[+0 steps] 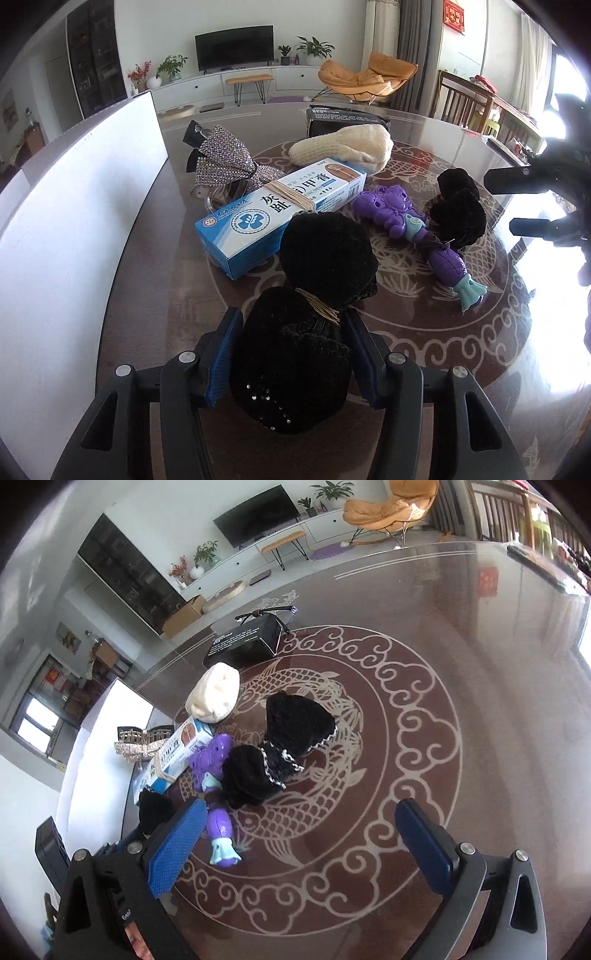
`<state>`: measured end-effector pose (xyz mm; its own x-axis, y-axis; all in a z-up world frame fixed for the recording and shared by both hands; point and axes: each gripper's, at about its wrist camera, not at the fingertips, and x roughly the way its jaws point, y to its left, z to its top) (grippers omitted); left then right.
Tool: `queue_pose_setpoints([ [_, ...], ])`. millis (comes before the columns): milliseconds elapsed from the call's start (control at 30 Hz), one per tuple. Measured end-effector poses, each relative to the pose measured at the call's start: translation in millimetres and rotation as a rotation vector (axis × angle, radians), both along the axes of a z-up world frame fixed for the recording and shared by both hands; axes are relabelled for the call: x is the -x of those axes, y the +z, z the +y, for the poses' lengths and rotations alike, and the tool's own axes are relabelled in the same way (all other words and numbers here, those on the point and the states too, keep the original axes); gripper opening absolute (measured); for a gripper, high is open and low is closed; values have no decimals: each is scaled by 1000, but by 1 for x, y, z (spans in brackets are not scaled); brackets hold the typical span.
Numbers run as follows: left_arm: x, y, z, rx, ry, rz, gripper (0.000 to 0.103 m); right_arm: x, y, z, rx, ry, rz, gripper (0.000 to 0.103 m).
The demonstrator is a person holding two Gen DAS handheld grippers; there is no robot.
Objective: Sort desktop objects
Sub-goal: 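Grasp black fuzzy plush with left tool while right tool grasps another black plush, then carry both black plushes into the white box and open both tools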
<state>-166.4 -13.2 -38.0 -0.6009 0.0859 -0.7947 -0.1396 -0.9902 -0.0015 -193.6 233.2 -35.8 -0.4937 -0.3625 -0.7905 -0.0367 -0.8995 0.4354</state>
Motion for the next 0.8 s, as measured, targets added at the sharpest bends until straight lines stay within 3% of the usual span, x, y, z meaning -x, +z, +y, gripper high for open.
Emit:
queue_pose_setpoints([
  [100, 0, 0, 0, 0, 0, -1, 55, 40, -8, -24, -9, 0, -88, 85],
  [167, 0, 0, -2, -10, -1, -1, 55, 51, -17, -38, -75, 5, -120, 76],
  [200, -1, 1, -4, -25, -2, 0, 55, 52, -14, -45, -124, 9, -100, 50],
  [233, -2, 2, -7, -56, -8, 2, 55, 51, -16, -49, -141, 28, -102, 40],
  [300, -6, 3, -17, -139, -16, 7, 41, 42, -15, -50, -115, 47, -91, 40],
  [400, -23, 5, -30, -234, -1, 20, 38, 10, -7, -45, -158, 119, -48, 39],
  [500, -52, 16, -31, -223, 3, 84, 38, -36, 10, -34, -236, 199, 24, 39],
  [567, -68, 25, -31, -255, 4, 111, 38, -64, 22, -24, -272, 242, 65, 39],
  [667, -91, 53, -37, -314, 14, 169, 38, -85, 33, -23, -259, 286, 85, 39],
  [800, -125, 103, -74, -376, 57, 273, 38, -95, 58, -58, -191, 355, 148, 39],
])
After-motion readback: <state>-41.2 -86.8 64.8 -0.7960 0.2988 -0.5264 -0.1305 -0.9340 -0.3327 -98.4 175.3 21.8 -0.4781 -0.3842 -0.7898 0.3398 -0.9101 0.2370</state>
